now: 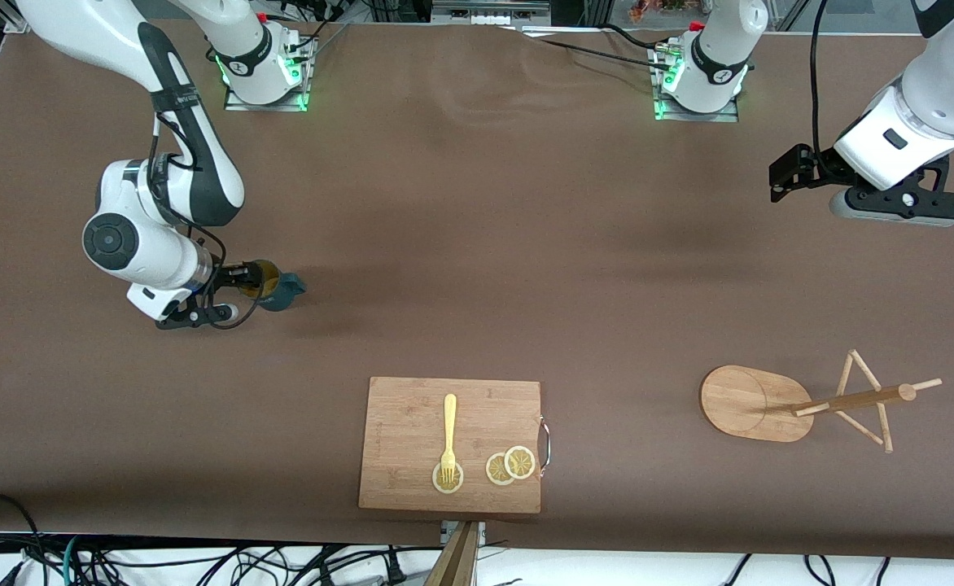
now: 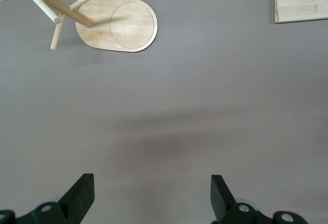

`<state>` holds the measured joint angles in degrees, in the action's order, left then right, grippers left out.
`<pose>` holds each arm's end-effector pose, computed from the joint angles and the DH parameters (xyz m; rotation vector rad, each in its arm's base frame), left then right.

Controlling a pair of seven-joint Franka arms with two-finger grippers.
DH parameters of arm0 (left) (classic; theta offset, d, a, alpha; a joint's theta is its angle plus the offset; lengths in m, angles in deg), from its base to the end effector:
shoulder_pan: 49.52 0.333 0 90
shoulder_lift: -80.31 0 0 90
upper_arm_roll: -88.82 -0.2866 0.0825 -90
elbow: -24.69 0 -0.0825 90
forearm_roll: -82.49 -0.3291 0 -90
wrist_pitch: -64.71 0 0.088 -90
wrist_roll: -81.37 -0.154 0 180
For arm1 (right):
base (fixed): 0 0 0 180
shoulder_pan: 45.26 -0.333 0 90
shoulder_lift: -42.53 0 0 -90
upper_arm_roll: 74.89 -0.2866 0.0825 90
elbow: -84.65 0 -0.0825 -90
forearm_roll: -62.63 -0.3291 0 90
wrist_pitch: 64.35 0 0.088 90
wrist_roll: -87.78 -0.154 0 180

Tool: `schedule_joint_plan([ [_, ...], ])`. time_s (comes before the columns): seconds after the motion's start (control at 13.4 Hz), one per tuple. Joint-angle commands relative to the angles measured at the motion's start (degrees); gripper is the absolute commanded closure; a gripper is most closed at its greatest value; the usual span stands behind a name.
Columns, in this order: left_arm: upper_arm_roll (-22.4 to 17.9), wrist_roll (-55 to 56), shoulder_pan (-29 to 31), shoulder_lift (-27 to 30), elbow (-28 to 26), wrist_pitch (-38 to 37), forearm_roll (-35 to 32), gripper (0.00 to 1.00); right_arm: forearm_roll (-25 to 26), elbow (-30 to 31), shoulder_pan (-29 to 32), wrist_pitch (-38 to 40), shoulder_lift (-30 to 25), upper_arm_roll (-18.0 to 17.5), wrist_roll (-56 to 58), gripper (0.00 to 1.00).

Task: Pass cup and hang on rack
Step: 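Grasp the teal mug rim with the right gripper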

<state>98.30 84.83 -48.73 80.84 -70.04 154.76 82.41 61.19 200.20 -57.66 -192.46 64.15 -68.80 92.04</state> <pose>0.4851 -0.0742 0.5185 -3.1257 0.1427 0.1124 0.5261 0.0593 0.2189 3.0969 0.2667 -0.2419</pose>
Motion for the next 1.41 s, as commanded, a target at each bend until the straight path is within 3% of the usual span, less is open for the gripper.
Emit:
schedule_joint_plan([
  [0.0, 0.4, 0.3, 0.0, -0.4, 1.2, -0.6, 0.1, 0.0, -0.9, 0.1, -0.2, -1.1, 0.4, 0.0, -0.5, 0.36],
  [0.15, 0.4, 0.3, 0.0, -0.3, 1.2, -0.6, 0.1, 0.0, -1.7, 0.1, -0.2, -1.4, 0.9, -0.1, -0.5, 0.58],
  [0.52, 0.4, 0.3, -0.1, -0.3, 1.2, -0.6, 0.0, 0.0, -3.4, 0.1, -0.4, -1.4, 1.7, -0.5, -1.3, 1.0],
  [0.74, 0.4, 0.3, -0.1, -0.3, 1.3, -0.6, 0.0, 0.0, -3.4, -0.5, -0.9, -0.6, 1.2, -3.4, -5.5, 1.0],
  [0.89, 0.5, 0.3, -0.1, -0.3, 1.2, -0.6, 0.1, 0.0, -3.2, -3.2, -0.9, 1.1, 0.7, -7.4, -7.3, 1.0],
  [1.04, 0.5, 0.3, -0.2, -0.3, 1.3, -0.6, 0.0, 0.0, -2.4, -10.7, -4.3, 6.4, 2.0, -9.8, -10.9, 1.0],
  [1.34, 0.6, 0.2, -0.2, -0.3, 1.2, -0.6, 0.0, 0.0, -2.4, -29.6, -15.3, 13.1, 12.8, -9.8, -23.2, 1.0],
])
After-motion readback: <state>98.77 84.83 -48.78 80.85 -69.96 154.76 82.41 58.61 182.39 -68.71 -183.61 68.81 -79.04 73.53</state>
